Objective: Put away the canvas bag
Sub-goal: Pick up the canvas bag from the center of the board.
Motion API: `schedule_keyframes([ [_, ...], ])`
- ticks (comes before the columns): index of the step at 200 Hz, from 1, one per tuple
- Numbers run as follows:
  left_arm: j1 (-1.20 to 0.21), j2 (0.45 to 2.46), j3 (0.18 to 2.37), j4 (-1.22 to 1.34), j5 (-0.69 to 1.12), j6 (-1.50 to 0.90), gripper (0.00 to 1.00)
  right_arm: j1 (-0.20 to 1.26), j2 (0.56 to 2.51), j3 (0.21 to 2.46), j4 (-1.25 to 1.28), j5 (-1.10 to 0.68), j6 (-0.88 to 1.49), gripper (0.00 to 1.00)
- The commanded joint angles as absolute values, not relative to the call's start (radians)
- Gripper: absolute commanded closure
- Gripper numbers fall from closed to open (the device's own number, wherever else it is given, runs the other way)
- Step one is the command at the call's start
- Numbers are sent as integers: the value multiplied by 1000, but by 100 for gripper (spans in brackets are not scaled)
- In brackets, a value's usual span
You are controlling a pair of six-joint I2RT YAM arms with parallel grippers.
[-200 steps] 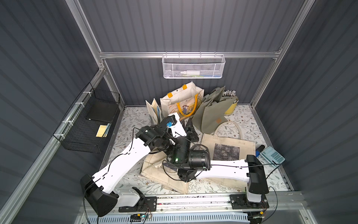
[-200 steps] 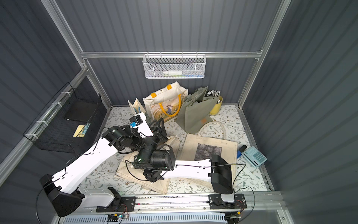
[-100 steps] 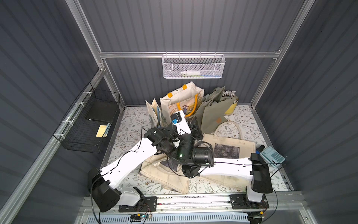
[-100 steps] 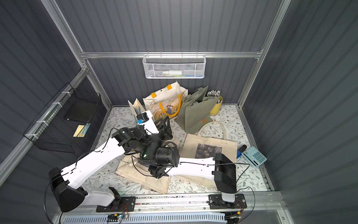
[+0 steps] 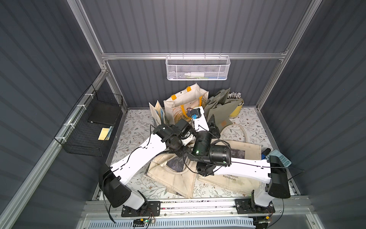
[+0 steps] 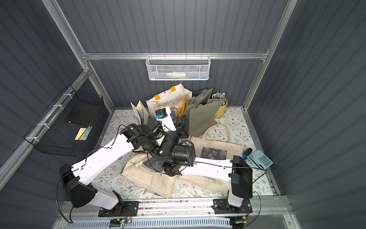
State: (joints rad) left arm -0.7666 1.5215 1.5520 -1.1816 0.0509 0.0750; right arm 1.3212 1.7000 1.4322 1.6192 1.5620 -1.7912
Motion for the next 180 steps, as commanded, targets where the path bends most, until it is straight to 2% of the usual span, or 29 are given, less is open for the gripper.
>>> schedule_keyframes([
  [1, -772, 1528, 1635, -1199, 67, 51, 100, 1317, 1698, 1429, 1825, 1745, -1815, 64],
  [74, -770, 1459, 1690, -1065, 52, -65, 100, 1246, 1709, 1427, 1827, 1743, -1844, 64],
  [132, -770, 1481, 1765, -1001, 2, -62, 100, 1281, 1871, 1639, 1832, 1740, -1856, 64],
  [180, -770, 1546, 1833, -1003, 17, -37, 100, 1231, 1887, 1662, 1834, 1731, -1774, 60],
])
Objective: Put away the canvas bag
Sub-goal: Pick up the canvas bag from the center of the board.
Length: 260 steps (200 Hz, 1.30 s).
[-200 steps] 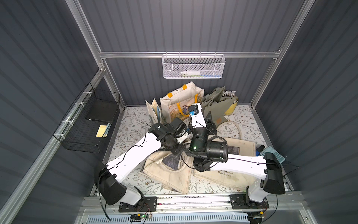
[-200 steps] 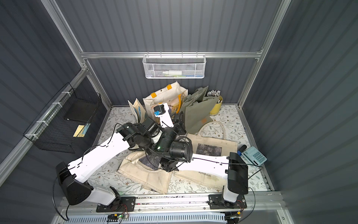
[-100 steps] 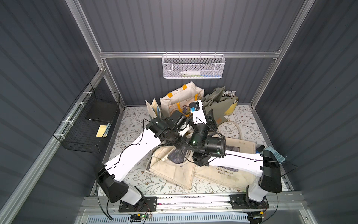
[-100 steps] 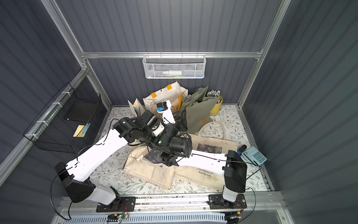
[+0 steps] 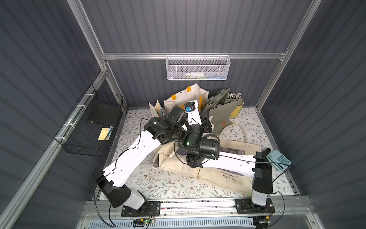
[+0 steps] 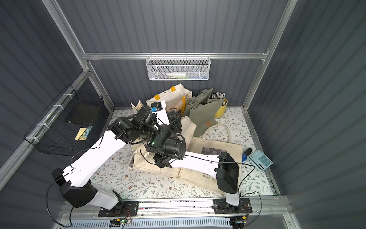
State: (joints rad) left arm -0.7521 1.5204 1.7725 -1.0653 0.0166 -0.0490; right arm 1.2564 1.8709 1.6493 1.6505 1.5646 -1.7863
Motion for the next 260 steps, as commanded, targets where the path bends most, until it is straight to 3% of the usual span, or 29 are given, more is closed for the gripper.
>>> schedule_keyframes([
  [1, -770, 1548, 1834, -1003, 16, -37, 100, 1231, 1886, 1662, 1834, 1729, -1772, 60],
  [55, -770, 1609, 1928, -1056, 11, -59, 100, 1248, 1886, 1658, 1833, 1739, -1707, 49],
  [150, -770, 1618, 1921, -1122, 21, -68, 100, 1286, 1841, 1460, 1833, 1739, -1525, 47],
  [210, -716, 1505, 1740, -1017, 1, -49, 100, 1273, 1847, 1487, 1834, 1739, -1597, 48],
  [260, -713, 1532, 1710, -993, 6, -38, 100, 1269, 1874, 1526, 1833, 1739, -1758, 47],
])
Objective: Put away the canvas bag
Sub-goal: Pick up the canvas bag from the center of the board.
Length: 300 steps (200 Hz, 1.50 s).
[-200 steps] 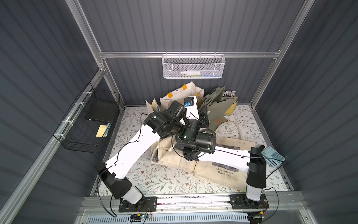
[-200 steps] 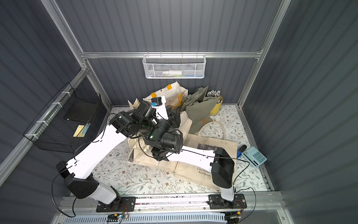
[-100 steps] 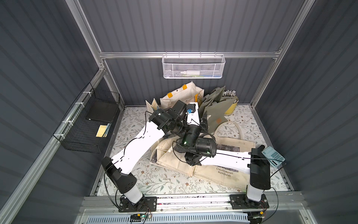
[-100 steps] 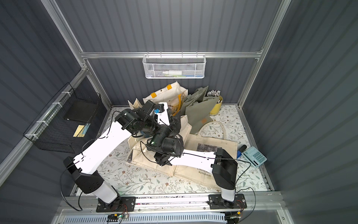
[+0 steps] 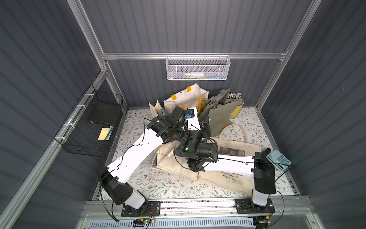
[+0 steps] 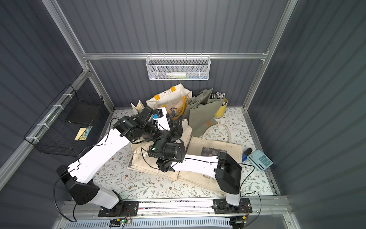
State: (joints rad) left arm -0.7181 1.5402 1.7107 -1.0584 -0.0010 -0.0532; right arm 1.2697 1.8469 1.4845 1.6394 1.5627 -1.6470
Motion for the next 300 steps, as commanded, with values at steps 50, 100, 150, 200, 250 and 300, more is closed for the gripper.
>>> schedule_keyframes([
  [50, -711, 1605, 1808, -1029, 15, -43, 100, 1299, 1866, 1549, 1830, 1741, -1962, 46],
  [100, -711, 1704, 1940, -1089, 30, -58, 100, 1329, 1843, 1505, 1832, 1741, -2067, 46],
  [150, -711, 1812, 2059, -1143, 47, -66, 100, 1321, 1813, 1502, 1826, 1741, -2082, 46],
  [200, -712, 1834, 2062, -1170, 66, -97, 100, 1349, 1796, 1493, 1817, 1743, -2067, 46],
  [250, -711, 1817, 2032, -1109, 61, -114, 100, 1358, 1805, 1585, 1759, 1743, -2026, 46],
  [300, -711, 1788, 2002, -1095, 80, -123, 100, 1361, 1781, 1589, 1553, 1742, -1889, 45],
])
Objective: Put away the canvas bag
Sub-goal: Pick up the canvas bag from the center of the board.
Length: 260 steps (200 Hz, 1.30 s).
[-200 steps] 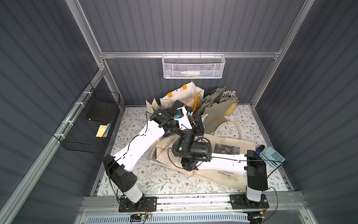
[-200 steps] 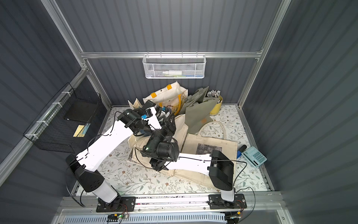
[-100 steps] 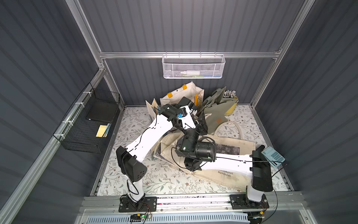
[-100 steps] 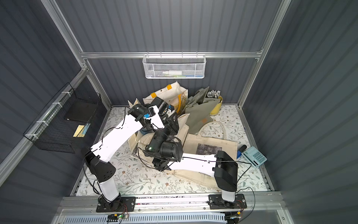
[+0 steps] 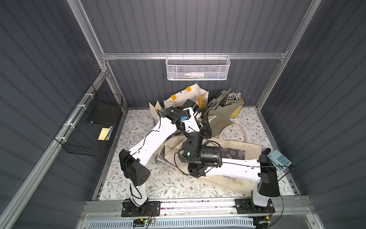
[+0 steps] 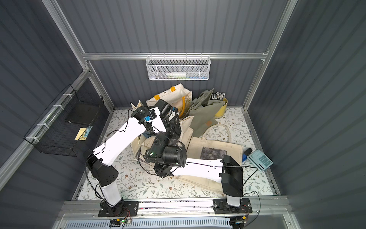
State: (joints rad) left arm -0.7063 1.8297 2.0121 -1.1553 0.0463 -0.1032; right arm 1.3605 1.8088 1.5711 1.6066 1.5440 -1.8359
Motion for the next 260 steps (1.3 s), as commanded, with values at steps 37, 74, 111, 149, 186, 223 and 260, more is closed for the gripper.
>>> schedule_keyframes([
  [37, -712, 1855, 2112, -1133, 83, -101, 100, 1355, 1759, 1586, 1481, 1741, -1827, 37],
  [74, -711, 1848, 2085, -1108, 80, -104, 100, 1341, 1745, 1602, 1364, 1731, -1733, 29],
  [111, -711, 1850, 2095, -1089, 90, -111, 100, 1355, 1708, 1581, 1192, 1661, -1605, 24],
  [149, -712, 1838, 2085, -1074, 82, -110, 100, 1359, 1699, 1592, 1118, 1557, -1468, 25],
  [186, -711, 1792, 2028, -1030, 83, -126, 100, 1358, 1716, 1629, 1038, 1480, -1269, 27],
  [223, -711, 1814, 2044, -1049, 113, -127, 100, 1352, 1710, 1618, 970, 1444, -1059, 29],
  [260, -712, 1872, 2123, -1097, 130, -127, 100, 1343, 1716, 1656, 558, 1382, -681, 30],
])
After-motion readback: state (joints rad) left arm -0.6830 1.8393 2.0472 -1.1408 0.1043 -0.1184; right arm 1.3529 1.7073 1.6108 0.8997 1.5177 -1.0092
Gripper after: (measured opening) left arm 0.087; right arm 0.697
